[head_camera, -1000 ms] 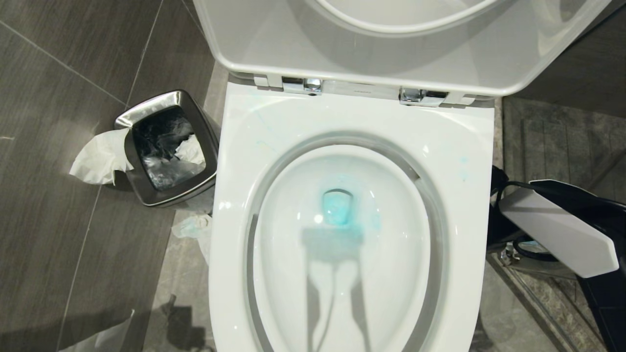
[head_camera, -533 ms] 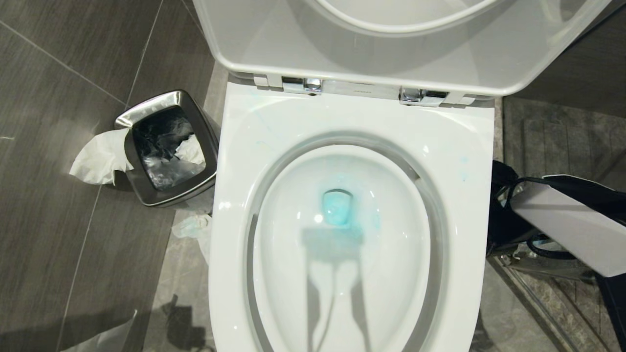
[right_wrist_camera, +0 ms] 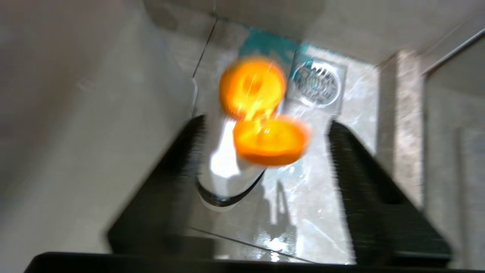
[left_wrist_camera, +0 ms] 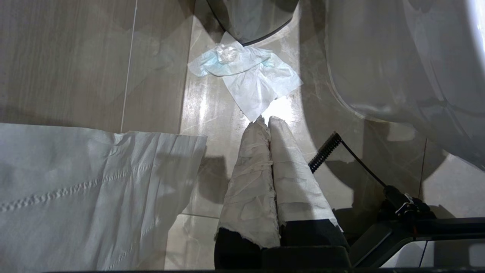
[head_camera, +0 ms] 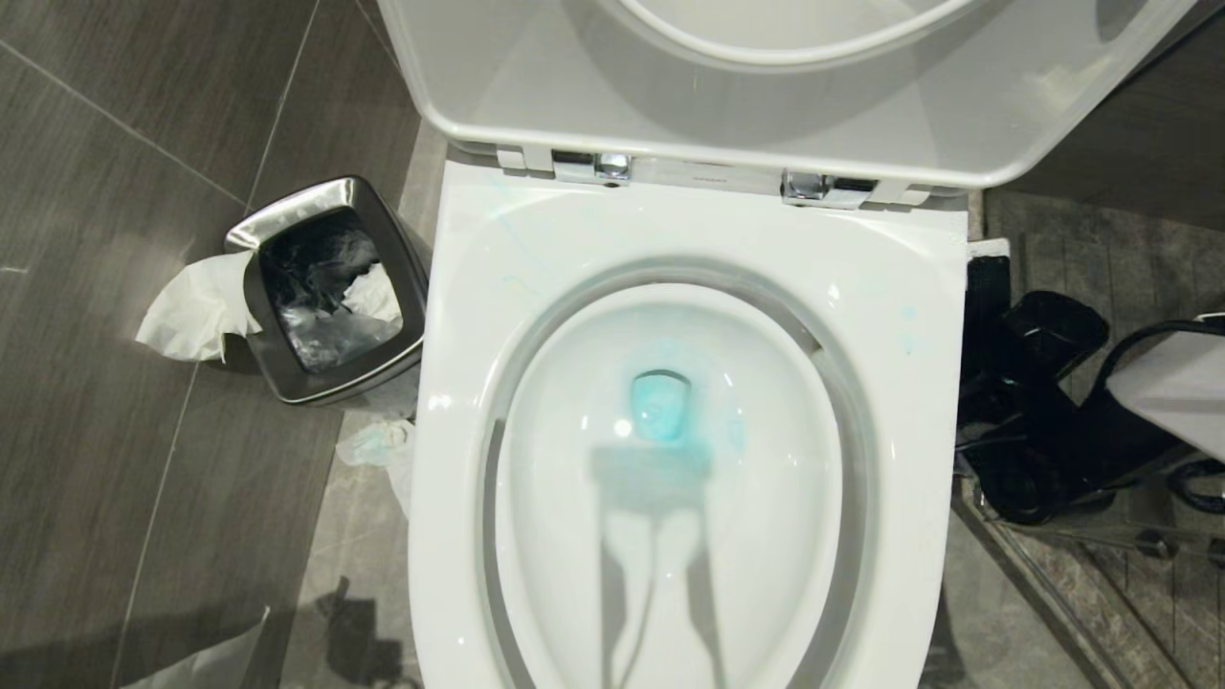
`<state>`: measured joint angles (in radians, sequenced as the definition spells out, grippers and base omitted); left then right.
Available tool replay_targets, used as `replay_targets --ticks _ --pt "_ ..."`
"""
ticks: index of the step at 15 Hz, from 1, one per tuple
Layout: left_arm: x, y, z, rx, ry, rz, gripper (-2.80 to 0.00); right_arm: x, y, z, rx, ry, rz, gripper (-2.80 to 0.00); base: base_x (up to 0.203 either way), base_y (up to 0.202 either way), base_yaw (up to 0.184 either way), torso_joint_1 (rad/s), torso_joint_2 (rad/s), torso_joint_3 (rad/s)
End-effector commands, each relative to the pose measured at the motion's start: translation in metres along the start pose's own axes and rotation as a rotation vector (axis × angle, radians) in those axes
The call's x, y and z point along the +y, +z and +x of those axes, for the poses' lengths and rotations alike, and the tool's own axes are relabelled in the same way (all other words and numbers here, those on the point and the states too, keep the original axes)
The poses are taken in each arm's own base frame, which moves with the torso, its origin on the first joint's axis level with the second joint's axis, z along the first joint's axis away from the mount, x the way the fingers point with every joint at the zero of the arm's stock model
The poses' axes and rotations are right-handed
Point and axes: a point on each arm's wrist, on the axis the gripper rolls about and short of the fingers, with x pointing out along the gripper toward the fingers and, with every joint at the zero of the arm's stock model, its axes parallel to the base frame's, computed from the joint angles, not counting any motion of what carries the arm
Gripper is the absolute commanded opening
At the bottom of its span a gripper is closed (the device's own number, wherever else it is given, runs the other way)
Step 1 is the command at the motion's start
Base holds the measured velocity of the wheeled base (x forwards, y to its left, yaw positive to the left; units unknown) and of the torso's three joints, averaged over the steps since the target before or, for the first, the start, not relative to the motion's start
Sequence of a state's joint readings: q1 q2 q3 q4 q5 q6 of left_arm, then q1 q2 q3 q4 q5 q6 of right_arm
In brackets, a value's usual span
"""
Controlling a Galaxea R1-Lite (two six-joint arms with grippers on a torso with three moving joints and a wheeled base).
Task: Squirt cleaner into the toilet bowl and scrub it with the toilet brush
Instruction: Place the cleaning agent on the floor, then scrub the toilet bowl
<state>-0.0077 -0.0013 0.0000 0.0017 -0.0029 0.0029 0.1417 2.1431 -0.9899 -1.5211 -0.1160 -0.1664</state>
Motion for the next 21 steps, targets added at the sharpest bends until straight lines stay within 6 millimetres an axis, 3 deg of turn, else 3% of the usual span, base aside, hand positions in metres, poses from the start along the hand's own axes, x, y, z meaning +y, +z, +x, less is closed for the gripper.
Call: replay_targets --ticks 1,9,16,19,21 --pt "0.0 0.0 0.0 0.001 0.0 0.0 -2.8 -0.006 0.029 -0.01 -0.05 -0.008 0.004 -2.8 0.0 0.0 0.0 0.0 0.0 0.0" --pt "0.0 0.0 0.0 0.001 0.0 0.0 -2.8 -0.024 0.106 -0.052 -0.128 -0.028 -0.005 -2.8 0.0 0.0 0.0 0.0 0.0 0.0" --pt "0.0 0.0 0.0 0.001 0.0 0.0 -2.8 -0.045 0.167 -0.133 0.054 -0.015 -0.073 -2.8 0.0 0.0 0.0 0.0 0.0 0.0" --pt "0.0 0.0 0.0 0.001 0.0 0.0 -2.8 -0.051 0.172 -0.169 0.221 -0.038 -0.114 -2.8 0.0 0.0 0.0 0.0 0.0 0.0" --pt "0.0 0.0 0.0 0.001 0.0 0.0 -2.8 -0.052 0.156 -0.191 0.308 -0.081 -0.185 -2.8 0.0 0.0 0.0 0.0 0.0 0.0"
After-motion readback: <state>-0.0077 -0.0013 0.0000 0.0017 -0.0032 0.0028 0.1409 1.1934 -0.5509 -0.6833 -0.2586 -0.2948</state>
